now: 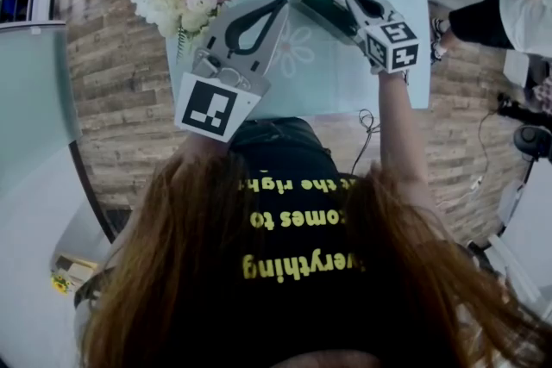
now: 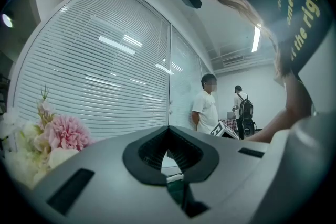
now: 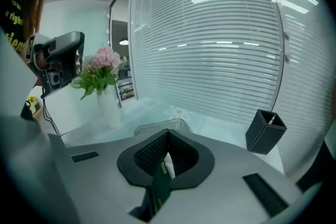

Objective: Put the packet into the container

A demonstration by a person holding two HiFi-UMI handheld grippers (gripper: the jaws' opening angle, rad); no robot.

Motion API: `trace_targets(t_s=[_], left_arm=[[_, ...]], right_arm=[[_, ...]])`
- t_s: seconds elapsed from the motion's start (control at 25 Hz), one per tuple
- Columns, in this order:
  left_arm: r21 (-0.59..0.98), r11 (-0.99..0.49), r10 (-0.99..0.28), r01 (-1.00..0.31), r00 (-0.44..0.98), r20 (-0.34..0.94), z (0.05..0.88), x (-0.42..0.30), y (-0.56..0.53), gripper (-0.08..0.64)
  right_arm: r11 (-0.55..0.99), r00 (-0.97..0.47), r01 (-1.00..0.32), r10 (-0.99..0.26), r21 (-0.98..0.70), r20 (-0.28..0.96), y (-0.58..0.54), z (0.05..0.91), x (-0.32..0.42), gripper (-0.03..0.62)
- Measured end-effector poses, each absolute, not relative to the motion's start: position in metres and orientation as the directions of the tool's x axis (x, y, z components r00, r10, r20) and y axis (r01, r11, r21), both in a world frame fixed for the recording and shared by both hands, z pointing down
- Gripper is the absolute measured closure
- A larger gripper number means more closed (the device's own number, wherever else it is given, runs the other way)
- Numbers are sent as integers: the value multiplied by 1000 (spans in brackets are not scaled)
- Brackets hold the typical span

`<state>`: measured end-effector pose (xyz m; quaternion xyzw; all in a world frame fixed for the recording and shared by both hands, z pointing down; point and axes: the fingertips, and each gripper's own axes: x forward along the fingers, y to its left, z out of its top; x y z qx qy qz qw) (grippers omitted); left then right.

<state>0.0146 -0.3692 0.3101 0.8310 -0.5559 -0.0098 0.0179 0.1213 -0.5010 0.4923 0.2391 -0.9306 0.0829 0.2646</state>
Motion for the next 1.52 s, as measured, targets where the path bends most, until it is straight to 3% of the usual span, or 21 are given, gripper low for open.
trace_targets(t_s=[0.28, 0.68, 1.08, 1.52], left_arm=[[20, -377, -926, -926, 377, 13, 310, 15, -371, 558], [-6, -391, -921, -921, 391, 6, 307, 17, -367, 558], [-2, -409, -913, -913, 409, -4, 305, 20, -362, 558], [-5, -440, -898, -898, 440, -26, 296, 26, -353, 558]], right_arm=[[804, -782, -593, -585, 32, 212, -486, 416, 119, 571], [789, -788, -614, -612, 30, -68, -437, 324, 113, 571], [789, -772, -612, -611, -52, -175, -391, 285, 114, 571], [771, -753, -633, -634, -70, -176, -365, 281, 118, 571]])
